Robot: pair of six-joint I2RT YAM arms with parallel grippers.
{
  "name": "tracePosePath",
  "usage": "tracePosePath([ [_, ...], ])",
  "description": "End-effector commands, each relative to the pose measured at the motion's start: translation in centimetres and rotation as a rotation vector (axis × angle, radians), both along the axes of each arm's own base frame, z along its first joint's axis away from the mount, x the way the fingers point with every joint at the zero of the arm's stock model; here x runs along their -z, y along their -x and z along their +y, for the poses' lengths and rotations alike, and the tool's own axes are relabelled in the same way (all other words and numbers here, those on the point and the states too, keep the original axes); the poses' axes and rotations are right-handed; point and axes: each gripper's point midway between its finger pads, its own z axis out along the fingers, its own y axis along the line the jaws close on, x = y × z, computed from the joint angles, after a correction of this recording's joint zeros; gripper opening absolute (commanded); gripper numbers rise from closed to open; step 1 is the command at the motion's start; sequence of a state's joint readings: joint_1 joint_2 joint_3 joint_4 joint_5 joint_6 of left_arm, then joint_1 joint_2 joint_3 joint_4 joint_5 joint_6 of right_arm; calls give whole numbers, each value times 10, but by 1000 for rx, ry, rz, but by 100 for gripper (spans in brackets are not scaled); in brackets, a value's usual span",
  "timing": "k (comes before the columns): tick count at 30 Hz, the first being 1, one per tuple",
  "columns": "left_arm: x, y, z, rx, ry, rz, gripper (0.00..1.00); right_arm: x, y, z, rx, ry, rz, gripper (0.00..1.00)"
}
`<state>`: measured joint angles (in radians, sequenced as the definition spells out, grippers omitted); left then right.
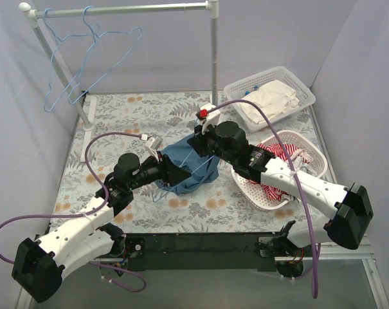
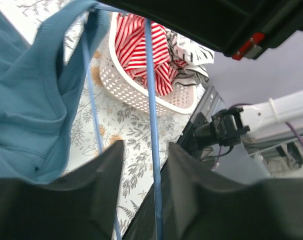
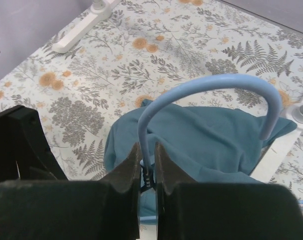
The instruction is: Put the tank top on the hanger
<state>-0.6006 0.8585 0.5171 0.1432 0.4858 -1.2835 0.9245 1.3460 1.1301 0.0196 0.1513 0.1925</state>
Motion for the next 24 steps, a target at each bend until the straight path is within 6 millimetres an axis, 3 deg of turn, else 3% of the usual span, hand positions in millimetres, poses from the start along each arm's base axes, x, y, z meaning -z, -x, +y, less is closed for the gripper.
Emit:
tracePosePath([
  [1, -15, -21, 10, -143, 5, -2, 53, -19, -14, -16, 105, -3, -111, 1],
  [5, -33, -34, 27, -286, 18, 4, 65, -5, -22, -36, 193, 81, -152, 1],
  [8, -34, -48, 48, -448, -11, 69, 65, 2, -23, -41, 230, 119, -164, 1],
  [9, -21, -48, 55, -485, -56, 117, 64, 4, -24, -42, 236, 124, -170, 1],
  [10, -22, -52, 62, -533, -67, 134, 62, 5, -24, -42, 242, 128, -172, 1],
  [13, 11, -57, 73, -605, -191, 227, 48, 6, -22, -41, 256, 135, -189, 1],
  [19, 67, -67, 53, -521, -374, 341, 31, 7, -18, -39, 271, 154, -217, 1],
  [24, 101, -76, 40, -469, -470, 403, 29, 5, -15, -42, 284, 150, -227, 1],
])
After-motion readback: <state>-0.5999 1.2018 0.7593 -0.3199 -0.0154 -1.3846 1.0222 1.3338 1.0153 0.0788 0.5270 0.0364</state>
